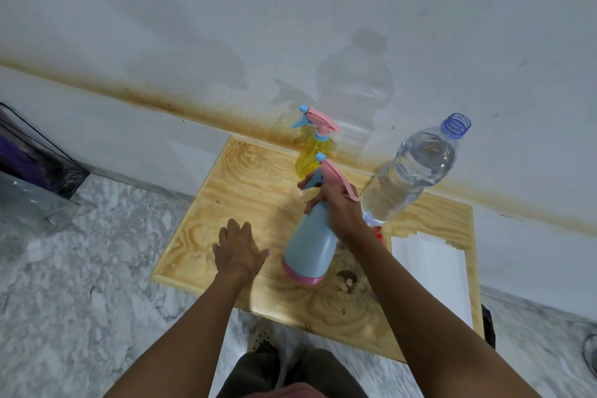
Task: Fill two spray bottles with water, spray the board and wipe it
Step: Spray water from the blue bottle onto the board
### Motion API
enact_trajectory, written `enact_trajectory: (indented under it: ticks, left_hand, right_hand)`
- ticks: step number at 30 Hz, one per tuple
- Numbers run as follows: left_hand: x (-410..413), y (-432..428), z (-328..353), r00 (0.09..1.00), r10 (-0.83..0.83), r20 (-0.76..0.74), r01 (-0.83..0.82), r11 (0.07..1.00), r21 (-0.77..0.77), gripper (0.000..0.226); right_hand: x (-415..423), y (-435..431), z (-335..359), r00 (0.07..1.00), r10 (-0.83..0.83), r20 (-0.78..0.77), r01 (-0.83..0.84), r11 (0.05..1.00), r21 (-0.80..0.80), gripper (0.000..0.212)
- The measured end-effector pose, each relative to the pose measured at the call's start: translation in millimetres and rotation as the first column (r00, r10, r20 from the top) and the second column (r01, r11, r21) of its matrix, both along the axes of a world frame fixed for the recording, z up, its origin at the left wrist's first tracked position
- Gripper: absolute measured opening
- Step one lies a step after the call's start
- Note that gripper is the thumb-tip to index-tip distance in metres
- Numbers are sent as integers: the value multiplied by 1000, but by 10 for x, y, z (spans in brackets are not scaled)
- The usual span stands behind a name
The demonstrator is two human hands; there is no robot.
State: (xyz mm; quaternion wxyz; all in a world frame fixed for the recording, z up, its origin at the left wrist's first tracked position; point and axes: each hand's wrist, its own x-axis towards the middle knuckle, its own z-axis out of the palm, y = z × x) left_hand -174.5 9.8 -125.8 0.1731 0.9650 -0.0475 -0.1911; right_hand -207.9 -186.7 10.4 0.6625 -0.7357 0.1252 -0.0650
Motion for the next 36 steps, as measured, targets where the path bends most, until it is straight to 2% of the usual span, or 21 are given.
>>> enact_trajectory:
  ticks: [2, 4, 8, 12, 14, 18, 27, 36]
  left_hand:
    - [8, 4, 4, 1000, -4, -1, 4, 1000, 4, 74]
    - [9, 7, 10, 1000, -7, -8, 7, 1000, -1, 75]
    - [5, 11, 15, 1000, -13, -3, 13, 1000, -7, 75]
    - [9, 21, -7, 1000, -26, 5, 26, 1000, -5, 74]
    - [9, 28, -19, 999, -31, 15, 31, 1000, -5, 72]
    - [9, 26, -37, 1000, -23, 20, 24, 1000, -4, 70]
    - [6, 26, -40, 1000, -19, 13, 19, 1000, -7, 74]
    - [2, 25, -28, 1000, -20, -4, 20, 1000, -12, 77]
  right_hand:
    - [-9, 10, -10, 1000, 12, -26, -15, 992, -125, 29]
    - [16, 13, -15, 990, 44, -136, -73, 973, -219, 27]
    - [155, 15, -23, 878, 79, -472, -222, 941, -256, 37]
    - [212, 97, -52, 747, 81, -659, -316, 916, -246, 49]
    - [237, 144, -86, 719, 87, -689, -334, 913, -234, 48]
    - [265, 185, -112, 726, 45, -687, -315, 909, -273, 47]
    - [286, 233, -150, 720, 48, -693, -325, 905, -274, 25]
    - [217, 219, -146, 735, 35, -677, -278, 927, -253, 24]
